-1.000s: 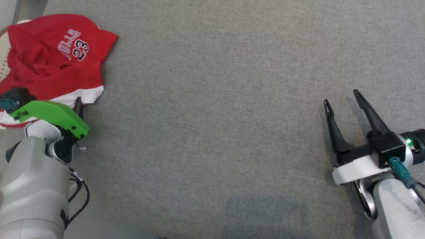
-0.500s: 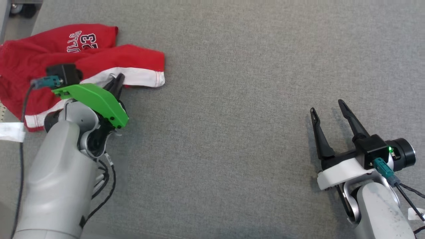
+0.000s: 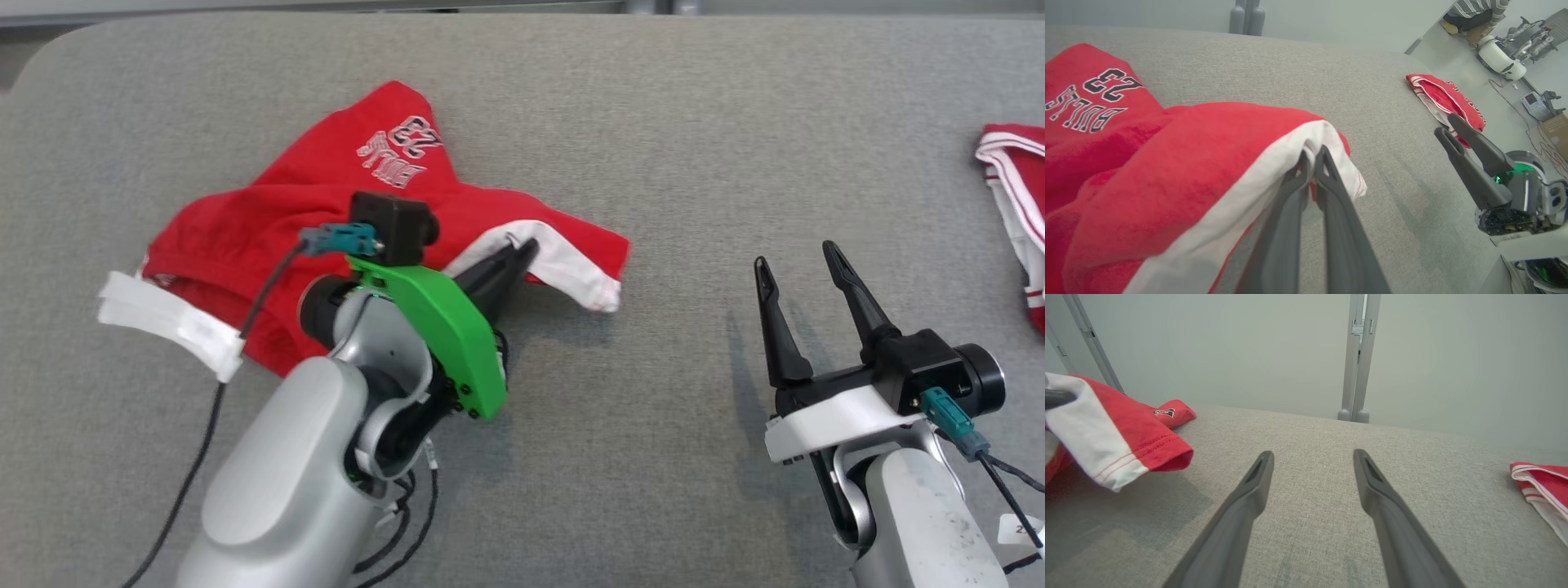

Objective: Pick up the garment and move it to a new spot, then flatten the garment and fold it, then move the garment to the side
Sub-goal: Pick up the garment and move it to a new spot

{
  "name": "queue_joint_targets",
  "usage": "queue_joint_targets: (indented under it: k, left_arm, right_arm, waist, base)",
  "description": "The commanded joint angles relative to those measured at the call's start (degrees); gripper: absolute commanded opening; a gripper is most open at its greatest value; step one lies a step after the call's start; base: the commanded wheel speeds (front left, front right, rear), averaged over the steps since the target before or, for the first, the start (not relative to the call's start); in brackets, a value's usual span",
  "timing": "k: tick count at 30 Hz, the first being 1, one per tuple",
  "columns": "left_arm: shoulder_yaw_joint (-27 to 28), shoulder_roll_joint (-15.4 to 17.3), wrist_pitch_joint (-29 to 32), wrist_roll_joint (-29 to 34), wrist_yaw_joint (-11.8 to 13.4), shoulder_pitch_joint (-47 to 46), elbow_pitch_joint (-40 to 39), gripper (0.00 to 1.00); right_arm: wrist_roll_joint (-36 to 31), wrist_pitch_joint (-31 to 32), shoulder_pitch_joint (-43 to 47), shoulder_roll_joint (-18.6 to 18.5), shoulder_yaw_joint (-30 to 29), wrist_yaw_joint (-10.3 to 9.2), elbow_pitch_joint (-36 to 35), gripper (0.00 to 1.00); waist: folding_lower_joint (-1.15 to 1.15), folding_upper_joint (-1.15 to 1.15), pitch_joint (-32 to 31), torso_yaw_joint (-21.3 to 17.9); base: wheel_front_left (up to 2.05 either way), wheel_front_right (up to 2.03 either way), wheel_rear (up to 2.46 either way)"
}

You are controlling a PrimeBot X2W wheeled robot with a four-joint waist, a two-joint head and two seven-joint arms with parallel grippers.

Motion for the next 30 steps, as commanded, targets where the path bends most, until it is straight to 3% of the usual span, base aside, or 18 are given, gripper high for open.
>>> queue_joint_targets:
  k: [1, 7, 11, 16, 18, 19, 27, 30]
  left_arm:
    - [-0.52, -0.31, 0.20, 1.02, 0.85, 0.75, -0.62, 0.00]
    - [-5.88, -4.26, 1.23, 3.51, 3.47, -0.17, -0.16, 0.00]
    - [-7.82, -5.52, 0.09, 4.78, 5.01, -1.92, 4.83, 0.00]
    - [-9.87, -5.84, -2.08, 6.10, 4.90, -2.27, 12.90, 0.00]
    - [-10.24, -5.81, -2.85, 6.16, 4.78, -1.09, 14.96, 0.50]
    - [-10.34, -5.67, -2.94, 5.93, 4.60, -0.36, 15.64, 0.99]
    - [-9.74, -2.40, -4.87, 5.48, 5.53, 4.56, 10.66, 1.00]
    - [-8.14, 0.18, -6.30, 5.40, 7.60, 7.67, 5.40, 1.00]
  right_arm:
    - [0.50, -0.15, 0.21, 0.00, -0.04, -0.08, -0.47, 1.00]
    - [2.66, -0.14, -0.03, 0.02, 0.04, -0.08, -1.82, 1.00]
    - [3.39, -0.15, 0.87, 0.04, -0.01, -0.07, -2.17, 1.00]
    - [4.02, -0.15, 1.98, 0.05, 0.75, -0.07, -2.05, 1.00]
    - [4.13, -0.15, 2.66, 0.05, 1.03, -0.08, -1.95, 1.00]
    - [4.18, -0.15, 3.04, 0.03, 1.24, -0.07, -1.78, 1.00]
    - [4.11, -0.15, 5.28, 0.05, 3.90, -0.08, 0.24, 1.00]
    - [3.65, -0.15, 4.81, 0.03, 5.61, -0.07, 1.75, 1.00]
  waist:
    - [0.00, 0.37, -1.33, -5.99]
    - [0.00, 0.37, -0.34, -14.76]
    - [0.00, 0.37, 0.62, -19.29]
    - [0.00, 0.37, 1.08, -22.75]
    - [0.00, 0.37, 1.08, -23.28]
    - [0.00, 0.37, 1.02, -23.36]
    - [0.00, 0.37, 0.50, -20.50]
    - [0.00, 0.37, -0.05, -18.13]
  base:
    - [0.00, 0.00, 0.00]
    - [0.00, 0.00, 0.00]
    - [0.00, 0.00, 0.00]
    - [0.00, 0.00, 0.00]
    - [0.00, 0.00, 0.00]
    - [0.00, 0.00, 0.00]
    - [0.00, 0.00, 0.00]
    - [0.00, 0.00, 0.00]
